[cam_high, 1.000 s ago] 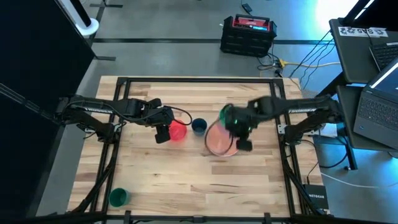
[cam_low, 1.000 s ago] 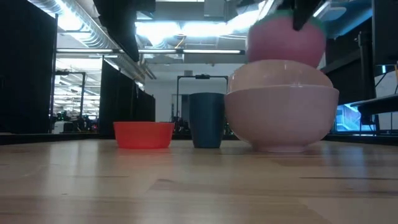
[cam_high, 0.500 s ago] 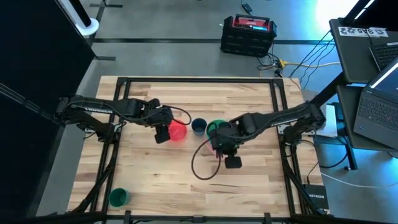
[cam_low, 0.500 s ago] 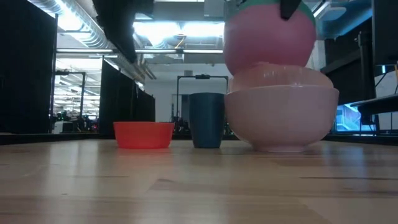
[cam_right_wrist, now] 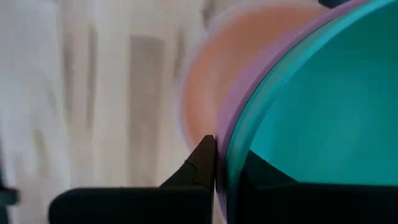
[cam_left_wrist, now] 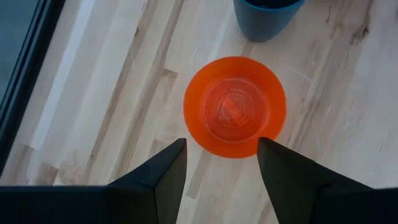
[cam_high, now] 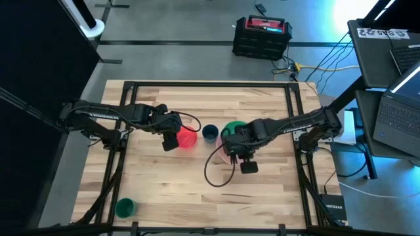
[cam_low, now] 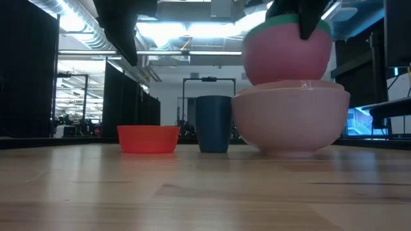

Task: Nest bowls inside each other
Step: Stack the bowls on top of the light orange bowl, then stack the orange bowl on top of the green bowl

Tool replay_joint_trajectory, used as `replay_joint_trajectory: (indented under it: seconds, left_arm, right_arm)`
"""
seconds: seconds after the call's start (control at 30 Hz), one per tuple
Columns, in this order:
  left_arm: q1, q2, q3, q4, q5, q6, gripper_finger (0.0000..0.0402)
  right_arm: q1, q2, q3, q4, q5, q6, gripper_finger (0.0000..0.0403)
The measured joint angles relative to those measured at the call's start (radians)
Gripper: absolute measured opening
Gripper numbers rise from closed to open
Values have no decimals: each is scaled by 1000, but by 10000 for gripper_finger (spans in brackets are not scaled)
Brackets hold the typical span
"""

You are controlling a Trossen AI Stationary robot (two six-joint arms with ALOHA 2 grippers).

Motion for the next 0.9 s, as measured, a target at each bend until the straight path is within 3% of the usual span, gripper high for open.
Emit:
replay_joint_trajectory:
  seconds: [0.57,0.73,0.9]
  left_arm:
    - [0,0,0,5,0,9,180]
    - [0,0,0,9,0,30,180]
    - [0,0,0,12,0,34,180]
  right_arm:
    - [-54,0,-220,225,-91,-22,13]
    - [-54,0,-243,275,-90,-15,75]
    - [-53,-2,-166,228,-96,-14,162]
